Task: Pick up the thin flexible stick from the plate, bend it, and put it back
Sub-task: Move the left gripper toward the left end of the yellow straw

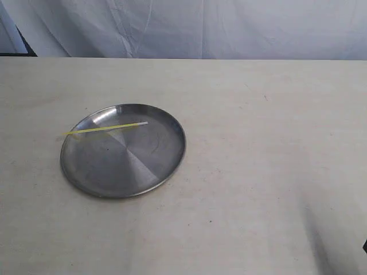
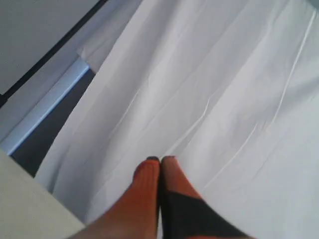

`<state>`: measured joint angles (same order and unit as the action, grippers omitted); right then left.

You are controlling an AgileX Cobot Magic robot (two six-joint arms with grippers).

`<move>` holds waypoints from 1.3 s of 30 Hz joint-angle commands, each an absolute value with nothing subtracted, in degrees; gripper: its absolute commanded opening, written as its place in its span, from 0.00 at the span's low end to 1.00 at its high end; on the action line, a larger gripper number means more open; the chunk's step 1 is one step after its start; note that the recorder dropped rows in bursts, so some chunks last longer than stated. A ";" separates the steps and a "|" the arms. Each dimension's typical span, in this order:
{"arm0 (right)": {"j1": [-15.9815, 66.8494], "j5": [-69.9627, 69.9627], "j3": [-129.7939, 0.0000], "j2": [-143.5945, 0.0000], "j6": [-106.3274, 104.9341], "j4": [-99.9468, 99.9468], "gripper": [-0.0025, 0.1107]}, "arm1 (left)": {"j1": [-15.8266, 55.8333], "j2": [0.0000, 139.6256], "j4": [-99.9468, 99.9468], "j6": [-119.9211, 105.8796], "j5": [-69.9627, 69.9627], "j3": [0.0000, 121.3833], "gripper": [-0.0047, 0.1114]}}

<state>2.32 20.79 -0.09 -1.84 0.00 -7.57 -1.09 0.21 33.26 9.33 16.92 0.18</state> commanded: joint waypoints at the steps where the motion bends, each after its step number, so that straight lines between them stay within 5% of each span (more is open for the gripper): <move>1: 2.01 20.46 0.00 -1.46 0.00 -7.54 0.01 | -1.08 0.00 34.68 17.83 17.91 0.48 0.04; 6: 2.01 20.46 0.00 -1.46 0.00 -7.54 0.01 | -0.96 10.85 23.42 14.29 -9.95 14.70 0.04; 12: 2.01 20.46 0.00 -1.46 0.00 -7.54 0.01 | -0.96 62.23 17.16 -29.95 -55.97 54.54 0.04; 16: 2.01 20.46 0.00 -1.46 0.00 -7.54 0.01 | -0.96 77.04 24.43 -42.89 -57.58 64.14 0.14; 24: 2.01 20.46 0.00 -1.46 0.00 -7.54 0.01 | -0.96 95.56 27.05 -57.50 -54.28 69.72 0.55; 39: 2.01 20.46 0.00 -1.46 0.00 -7.54 0.01 | -0.96 106.65 12.54 -73.50 -52.31 73.41 0.57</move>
